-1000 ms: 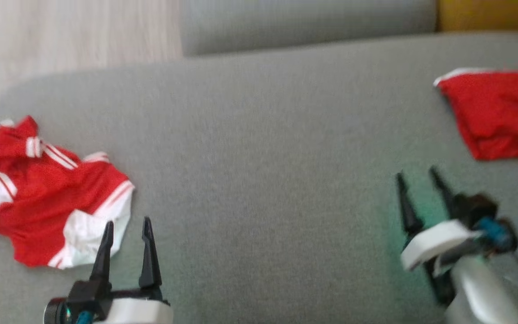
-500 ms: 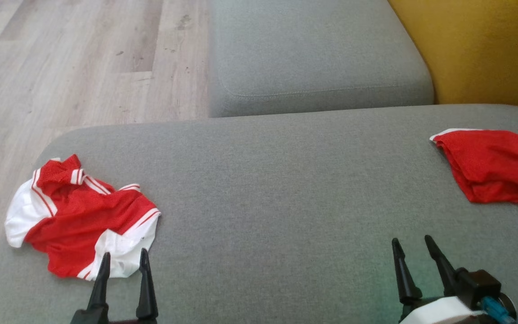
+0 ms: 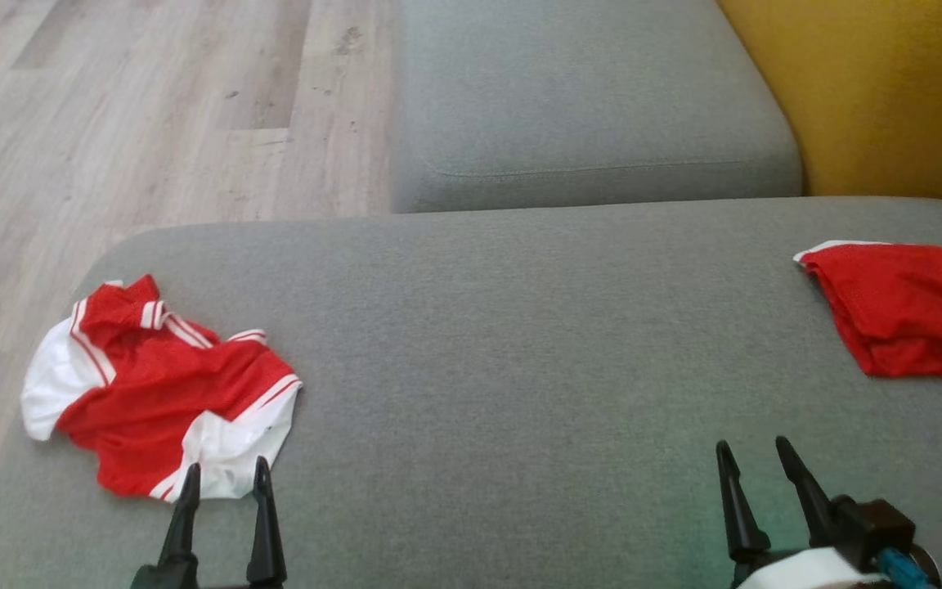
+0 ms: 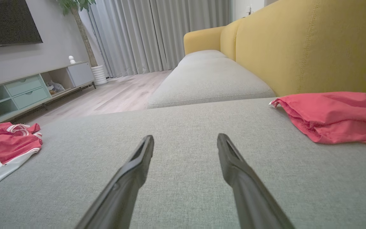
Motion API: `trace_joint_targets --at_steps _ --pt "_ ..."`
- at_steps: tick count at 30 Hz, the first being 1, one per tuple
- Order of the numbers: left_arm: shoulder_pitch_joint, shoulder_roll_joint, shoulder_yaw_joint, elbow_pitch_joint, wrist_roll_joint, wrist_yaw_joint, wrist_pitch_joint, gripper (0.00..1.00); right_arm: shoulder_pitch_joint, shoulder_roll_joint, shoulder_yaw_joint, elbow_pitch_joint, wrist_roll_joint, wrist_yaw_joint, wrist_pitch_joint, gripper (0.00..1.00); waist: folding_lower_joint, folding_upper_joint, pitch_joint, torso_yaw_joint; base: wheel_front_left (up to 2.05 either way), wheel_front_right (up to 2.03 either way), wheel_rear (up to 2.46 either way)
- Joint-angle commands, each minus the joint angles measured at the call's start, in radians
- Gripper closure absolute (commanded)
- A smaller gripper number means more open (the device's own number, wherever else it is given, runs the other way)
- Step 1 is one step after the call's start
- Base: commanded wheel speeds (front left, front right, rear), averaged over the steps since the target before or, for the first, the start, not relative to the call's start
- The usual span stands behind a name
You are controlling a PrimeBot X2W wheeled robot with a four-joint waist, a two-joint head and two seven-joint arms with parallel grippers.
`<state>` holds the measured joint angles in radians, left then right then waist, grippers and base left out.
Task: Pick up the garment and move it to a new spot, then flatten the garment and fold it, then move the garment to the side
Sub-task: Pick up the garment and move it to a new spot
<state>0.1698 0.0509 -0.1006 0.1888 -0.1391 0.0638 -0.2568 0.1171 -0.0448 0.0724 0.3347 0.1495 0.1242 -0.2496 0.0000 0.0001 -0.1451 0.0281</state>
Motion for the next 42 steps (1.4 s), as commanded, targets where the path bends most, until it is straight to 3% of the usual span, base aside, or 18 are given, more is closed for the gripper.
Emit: trace_joint_targets --at_steps 1,6,12,20,27,33,37,42 --pt "-0.04 -0.001 0.03 -0.025 0.011 -0.002 -0.005 0.0 -0.028 -0.006 0.02 -0.035 -0.005 0.007 -0.012 0.0 0.0 -0.0001 0.0 0.018 0.0 0.0 0.0" --pt "-0.04 -0.001 0.041 -0.022 0.019 0.001 -0.005 0.0 -0.009 -0.006 0.015 -0.034 -0.001 0.007 -0.012 0.0 0.0 -0.0001 -0.003 0.111 0.0 0.0 0.0" --pt "-0.019 0.0 0.086 -0.03 0.039 -0.007 -0.005 0.0 -0.005 -0.006 0.013 -0.036 0.01 0.007 -0.012 0.0 0.0 -0.0001 0.009 0.282 0.0 0.0 0.0" --pt "0.004 0.004 0.157 -0.084 0.055 -0.008 -0.005 0.0 -0.04 -0.006 0.007 -0.035 0.006 0.007 -0.012 0.0 0.0 -0.0001 0.059 0.419 0.0 0.0 0.0" --pt "-0.043 0.003 0.202 -0.135 0.065 -0.023 -0.005 0.0 -0.063 -0.005 -0.01 -0.022 -0.043 0.007 -0.012 0.0 0.0 -0.0001 0.113 0.464 0.0 0.0 0.0" --pt "-0.233 0.048 0.151 -0.101 0.105 -0.104 -0.005 0.0 -0.074 -0.03 -0.057 -0.036 -0.119 0.007 -0.012 0.0 0.0 -0.0001 0.238 0.477 0.0 0.0 0.0" --pt "-0.486 0.075 0.081 0.02 0.114 -0.157 -0.005 0.0 -0.13 -0.107 -0.081 -0.061 -0.16 0.007 -0.012 0.0 0.0 -0.0001 0.378 0.459 0.0 0.0 0.0" --pt "-0.84 0.118 -0.021 0.289 0.101 -0.19 0.021 0.0 -0.199 -0.188 -0.101 -0.092 -0.185 0.007 -0.012 0.0 0.0 -0.0001 0.511 0.416 0.0 0.0 0.0"
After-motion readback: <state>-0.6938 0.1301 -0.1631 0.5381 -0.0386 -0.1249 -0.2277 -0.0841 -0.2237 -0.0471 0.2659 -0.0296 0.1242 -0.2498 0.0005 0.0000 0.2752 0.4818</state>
